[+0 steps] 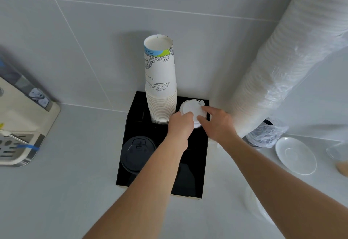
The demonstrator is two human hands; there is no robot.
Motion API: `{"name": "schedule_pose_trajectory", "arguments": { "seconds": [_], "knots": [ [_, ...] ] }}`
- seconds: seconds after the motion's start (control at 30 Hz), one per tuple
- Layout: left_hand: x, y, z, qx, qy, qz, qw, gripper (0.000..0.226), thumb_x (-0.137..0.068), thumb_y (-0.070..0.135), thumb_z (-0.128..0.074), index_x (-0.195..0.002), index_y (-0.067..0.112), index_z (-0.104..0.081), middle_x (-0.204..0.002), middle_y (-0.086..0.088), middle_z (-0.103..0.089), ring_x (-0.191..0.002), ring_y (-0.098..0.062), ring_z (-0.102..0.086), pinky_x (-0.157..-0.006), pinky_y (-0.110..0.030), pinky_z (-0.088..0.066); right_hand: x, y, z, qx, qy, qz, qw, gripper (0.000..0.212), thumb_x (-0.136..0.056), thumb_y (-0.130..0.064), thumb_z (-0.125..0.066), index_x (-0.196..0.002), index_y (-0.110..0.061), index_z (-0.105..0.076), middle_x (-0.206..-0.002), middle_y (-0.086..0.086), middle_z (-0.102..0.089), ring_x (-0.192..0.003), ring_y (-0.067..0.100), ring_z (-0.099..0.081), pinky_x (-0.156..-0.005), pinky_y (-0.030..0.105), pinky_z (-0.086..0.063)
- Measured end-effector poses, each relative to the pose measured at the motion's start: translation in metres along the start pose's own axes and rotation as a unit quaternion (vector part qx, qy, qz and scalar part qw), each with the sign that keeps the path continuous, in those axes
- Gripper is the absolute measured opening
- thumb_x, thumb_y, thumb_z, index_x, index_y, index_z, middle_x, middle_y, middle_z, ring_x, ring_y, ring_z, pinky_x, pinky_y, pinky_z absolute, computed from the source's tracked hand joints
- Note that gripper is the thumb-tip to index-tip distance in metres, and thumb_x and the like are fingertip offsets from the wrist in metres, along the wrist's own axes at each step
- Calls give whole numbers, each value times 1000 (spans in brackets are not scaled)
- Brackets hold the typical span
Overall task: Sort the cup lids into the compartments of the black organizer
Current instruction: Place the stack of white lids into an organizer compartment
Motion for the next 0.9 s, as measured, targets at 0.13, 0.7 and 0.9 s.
{"name": "schedule_pose_trajectory", "arguments": {
  "seconds": [0.13, 0.7, 0.9],
  "knots": [
    [0, 4, -1, -25, -47, 38, 998, 46, -94, 24, -56, -136, 6, -50, -118, -5, -54, -104, -20, -49, -95, -32, -42, 4, -3, 0, 17, 0, 11, 1000, 48, -97, -30, -58, -144, -20, -54, -134, 5, -67, -123, 26, -59, -92, 23, -40],
    [36, 6, 29, 97, -108, 25, 989, 50, -92, 30, -63, -136, 10, -53, -137, -7, -55, -128, -21, -53, -107, -37, -43, 37, -17, 33, -178, -21, -42, 983, 30, -90, -26, -62, -92, 4, -67, -89, 24, -68, -73, 35, -57, -73, 40, -49],
    [76, 3, 44, 141, -143, 4, 980, 30, -93, 29, -62, -116, 10, -64, -126, -11, -64, -116, -23, -61, -102, -38, -47, 67, -22, 51, -266, -5, -28, 964, 24, -91, -25, -65, -101, -4, -73, -92, 19, -69, -88, 34, -62, -87, 39, -50]
  ]
}}
Point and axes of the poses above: each hand's wrist, its own x-axis away from the middle knuckle, its own z-axis out of the back of the hand, y = z × x, the point moved 5 cm from there along -x, towards the middle knuckle
